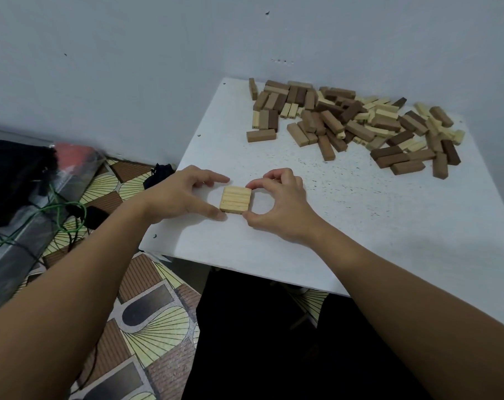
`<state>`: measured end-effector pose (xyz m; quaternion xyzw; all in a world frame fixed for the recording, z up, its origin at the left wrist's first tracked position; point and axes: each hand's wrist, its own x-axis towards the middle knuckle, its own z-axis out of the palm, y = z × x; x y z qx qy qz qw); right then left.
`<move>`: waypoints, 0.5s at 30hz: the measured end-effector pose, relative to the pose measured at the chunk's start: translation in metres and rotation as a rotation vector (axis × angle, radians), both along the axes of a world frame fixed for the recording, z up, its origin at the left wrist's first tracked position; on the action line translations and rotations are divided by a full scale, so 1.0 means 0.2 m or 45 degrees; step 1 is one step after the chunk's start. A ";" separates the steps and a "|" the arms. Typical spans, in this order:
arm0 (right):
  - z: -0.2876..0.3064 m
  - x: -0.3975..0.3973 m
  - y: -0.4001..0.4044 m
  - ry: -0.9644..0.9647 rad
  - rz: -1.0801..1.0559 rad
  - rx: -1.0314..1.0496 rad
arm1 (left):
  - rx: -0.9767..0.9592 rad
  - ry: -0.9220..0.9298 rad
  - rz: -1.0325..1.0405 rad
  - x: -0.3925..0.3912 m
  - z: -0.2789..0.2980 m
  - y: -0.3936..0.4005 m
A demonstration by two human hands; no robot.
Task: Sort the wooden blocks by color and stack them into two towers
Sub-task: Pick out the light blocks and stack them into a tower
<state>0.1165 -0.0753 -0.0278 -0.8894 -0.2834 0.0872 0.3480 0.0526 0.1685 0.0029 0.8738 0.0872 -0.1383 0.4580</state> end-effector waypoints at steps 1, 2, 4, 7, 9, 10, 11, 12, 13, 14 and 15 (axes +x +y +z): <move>0.00 0.00 0.00 0.002 0.001 0.001 | 0.015 -0.009 -0.003 0.00 0.00 0.00; 0.00 0.00 0.00 0.003 0.002 0.001 | 0.037 -0.019 -0.008 0.01 -0.01 0.00; -0.01 0.00 0.00 0.007 0.001 0.002 | 0.070 -0.028 0.000 0.01 -0.02 0.00; -0.01 0.00 0.01 0.011 -0.002 -0.002 | 0.074 -0.029 0.015 0.01 -0.03 0.00; -0.01 0.01 0.01 0.011 -0.006 -0.008 | 0.066 -0.034 0.019 0.01 -0.03 0.00; -0.01 0.01 0.01 0.012 -0.006 -0.009 | 0.059 -0.034 0.020 0.01 -0.03 0.00; -0.01 0.01 0.01 0.015 -0.006 -0.010 | 0.050 -0.035 0.022 0.01 -0.03 0.00; -0.01 0.01 0.01 0.017 -0.005 -0.010 | 0.046 -0.035 0.020 0.01 -0.03 0.00; -0.01 0.01 0.01 0.015 -0.005 -0.010 | 0.046 -0.032 0.014 0.01 -0.03 0.01; -0.01 0.01 0.01 0.011 -0.006 -0.009 | 0.048 -0.029 0.007 0.01 -0.04 0.01; -0.01 0.01 0.01 0.008 -0.007 -0.007 | 0.045 -0.026 0.003 0.01 -0.04 0.01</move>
